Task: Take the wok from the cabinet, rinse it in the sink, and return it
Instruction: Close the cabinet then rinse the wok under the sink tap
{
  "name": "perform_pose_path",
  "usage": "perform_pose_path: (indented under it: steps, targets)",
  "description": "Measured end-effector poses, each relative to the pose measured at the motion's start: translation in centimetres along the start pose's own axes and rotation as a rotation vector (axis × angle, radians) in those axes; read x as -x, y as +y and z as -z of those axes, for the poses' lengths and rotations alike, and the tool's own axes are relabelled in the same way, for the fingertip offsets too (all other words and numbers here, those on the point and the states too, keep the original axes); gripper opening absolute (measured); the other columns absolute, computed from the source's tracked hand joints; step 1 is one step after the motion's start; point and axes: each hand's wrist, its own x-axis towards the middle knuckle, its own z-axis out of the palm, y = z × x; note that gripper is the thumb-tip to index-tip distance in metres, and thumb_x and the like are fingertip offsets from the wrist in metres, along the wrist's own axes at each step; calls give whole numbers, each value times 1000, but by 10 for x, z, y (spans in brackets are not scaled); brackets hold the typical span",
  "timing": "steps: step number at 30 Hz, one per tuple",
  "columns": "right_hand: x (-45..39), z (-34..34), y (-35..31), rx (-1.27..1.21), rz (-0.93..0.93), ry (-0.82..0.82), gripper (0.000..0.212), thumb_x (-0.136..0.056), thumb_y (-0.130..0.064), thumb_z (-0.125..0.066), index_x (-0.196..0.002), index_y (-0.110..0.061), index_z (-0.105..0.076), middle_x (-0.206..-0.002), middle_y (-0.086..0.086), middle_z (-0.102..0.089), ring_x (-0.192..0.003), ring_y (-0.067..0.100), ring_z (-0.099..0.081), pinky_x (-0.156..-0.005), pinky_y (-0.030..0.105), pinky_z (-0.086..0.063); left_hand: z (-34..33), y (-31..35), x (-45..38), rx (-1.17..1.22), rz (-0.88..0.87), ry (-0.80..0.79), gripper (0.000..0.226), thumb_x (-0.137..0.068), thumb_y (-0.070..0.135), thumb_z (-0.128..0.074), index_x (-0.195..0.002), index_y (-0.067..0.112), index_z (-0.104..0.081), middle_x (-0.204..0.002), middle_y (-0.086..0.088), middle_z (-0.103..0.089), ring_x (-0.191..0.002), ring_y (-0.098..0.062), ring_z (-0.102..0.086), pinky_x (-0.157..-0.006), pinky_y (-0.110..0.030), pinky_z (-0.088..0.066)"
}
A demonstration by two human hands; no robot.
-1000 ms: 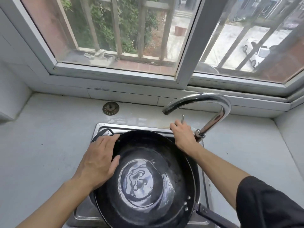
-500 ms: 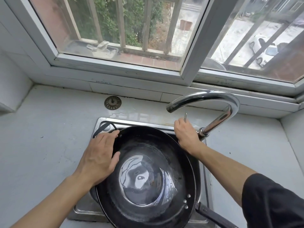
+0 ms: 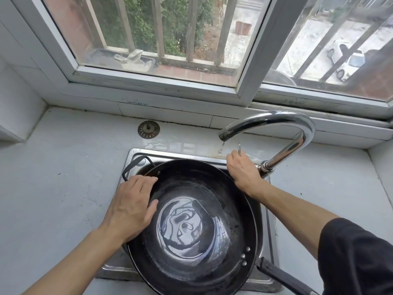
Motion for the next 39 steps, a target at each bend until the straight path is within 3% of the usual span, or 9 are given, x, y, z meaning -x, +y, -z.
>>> perform_pose_path:
  steps: [22,39]
  targets:
    - [5,10,-2,23,21,-5,40,-74,14,-58,-109,-4,-52,-109,15,-53,-92,26,-50,-74,31,-38,3,1,2,-13,26,-5,50,-85,40,-44,-125,13,-54,-113,0,-60,-107,-21,-53,-88,-37,-47]
    - [3,4,1,-47,34,20,43,-68,18,-58,-104,-4,-51,-108,18,-53,-93,30,-50,-79,37,-44,4,-1,5,-15,33,-13,51,-86,41,-42,-126,12,-55,-113,-1,-60,-107,-21,-53,-89,-37,-47]
